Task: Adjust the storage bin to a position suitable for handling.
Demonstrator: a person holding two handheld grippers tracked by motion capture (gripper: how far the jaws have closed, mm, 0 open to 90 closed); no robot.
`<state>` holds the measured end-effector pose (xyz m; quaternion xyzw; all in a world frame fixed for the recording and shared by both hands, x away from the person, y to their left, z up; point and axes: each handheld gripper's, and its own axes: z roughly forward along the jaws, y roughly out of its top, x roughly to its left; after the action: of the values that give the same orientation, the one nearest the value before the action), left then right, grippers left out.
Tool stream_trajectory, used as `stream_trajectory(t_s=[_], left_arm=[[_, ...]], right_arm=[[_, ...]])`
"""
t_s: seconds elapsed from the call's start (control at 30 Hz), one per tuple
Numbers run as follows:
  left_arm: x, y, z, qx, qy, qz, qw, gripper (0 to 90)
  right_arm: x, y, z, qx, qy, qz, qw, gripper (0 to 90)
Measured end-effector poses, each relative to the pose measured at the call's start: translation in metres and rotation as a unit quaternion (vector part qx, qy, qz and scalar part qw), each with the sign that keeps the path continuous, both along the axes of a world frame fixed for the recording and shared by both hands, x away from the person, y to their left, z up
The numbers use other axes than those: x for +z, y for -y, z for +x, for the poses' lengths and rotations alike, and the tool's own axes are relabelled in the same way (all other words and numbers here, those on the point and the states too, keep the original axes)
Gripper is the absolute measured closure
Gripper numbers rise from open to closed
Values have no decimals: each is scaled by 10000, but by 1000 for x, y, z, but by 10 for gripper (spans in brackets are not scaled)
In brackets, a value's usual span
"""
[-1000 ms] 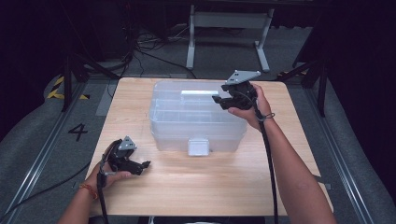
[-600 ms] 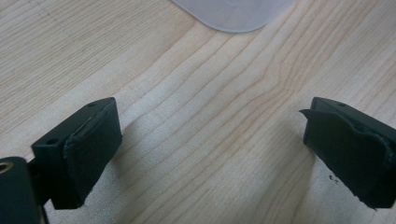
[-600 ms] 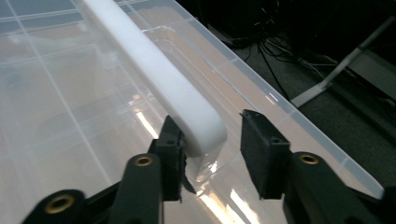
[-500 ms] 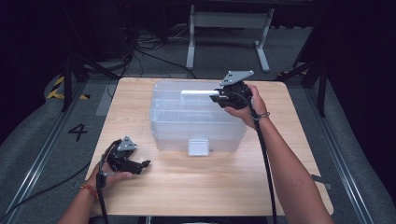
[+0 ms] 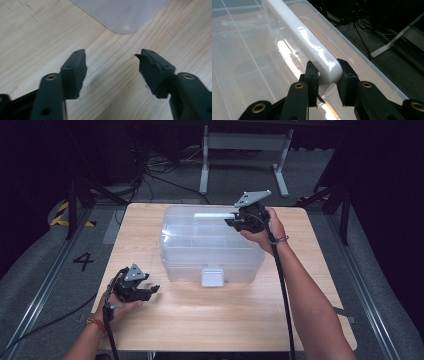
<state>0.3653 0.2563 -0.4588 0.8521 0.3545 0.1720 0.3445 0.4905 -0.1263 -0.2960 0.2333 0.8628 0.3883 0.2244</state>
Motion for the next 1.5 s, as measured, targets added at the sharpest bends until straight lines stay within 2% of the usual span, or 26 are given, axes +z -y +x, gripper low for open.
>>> stream_trajectory(t_s=[0.07, 0.17, 0.37, 0.5, 0.57, 0.63, 0.8, 0.87, 0.97, 1.03, 1.1, 1.2, 1.5], left_arm=[[5, -2, -3, 81, 129, -32, 9999, 453], [13, -4, -6, 108, 186, -127, 9997, 511], [30, -5, -12, 30, 446, -150, 9989, 632], [38, -1, -16, -150, 582, -122, 9981, 696], [42, 2, -16, -124, 671, -122, 9976, 726], [47, 5, -16, -140, 735, -253, 9969, 759], [56, 12, -13, -183, 885, -327, 9954, 812], [60, 15, -10, -159, 904, -344, 9952, 820], [64, 17, -7, -197, 907, -478, 9945, 838], [66, 20, -5, -208, 957, -471, 9941, 859], [67, 23, -2, -223, 925, -506, 9942, 873], [66, 27, 0, -243, 945, -570, 9936, 892], [59, 30, 7, -69, 940, -802, 9923, 899]], right_arm=[[1, 0, 2, 29, -32, 3, 10000, 729], [3, 1, 4, 70, -87, 25, 9999, 729], [9, 1, 11, 125, -194, -13, 9997, 727], [12, 1, 14, 120, -276, -16, 9995, 726], [13, 1, 16, 123, -310, -29, 9994, 726], [14, 1, 18, 142, -328, -27, 9994, 725], [16, 1, 20, 163, -351, -32, 9992, 724], [16, 1, 20, 166, -373, -15, 9992, 724], [16, 1, 21, 169, -369, -17, 9992, 724], [16, 1, 21, 175, -377, -4, 9991, 724], [16, 1, 21, 170, -373, -15, 9992, 724], [16, 1, 21, 170, -380, -7, 9991, 724], [17, 0, 20, 102, -366, -40, 9993, 722]])
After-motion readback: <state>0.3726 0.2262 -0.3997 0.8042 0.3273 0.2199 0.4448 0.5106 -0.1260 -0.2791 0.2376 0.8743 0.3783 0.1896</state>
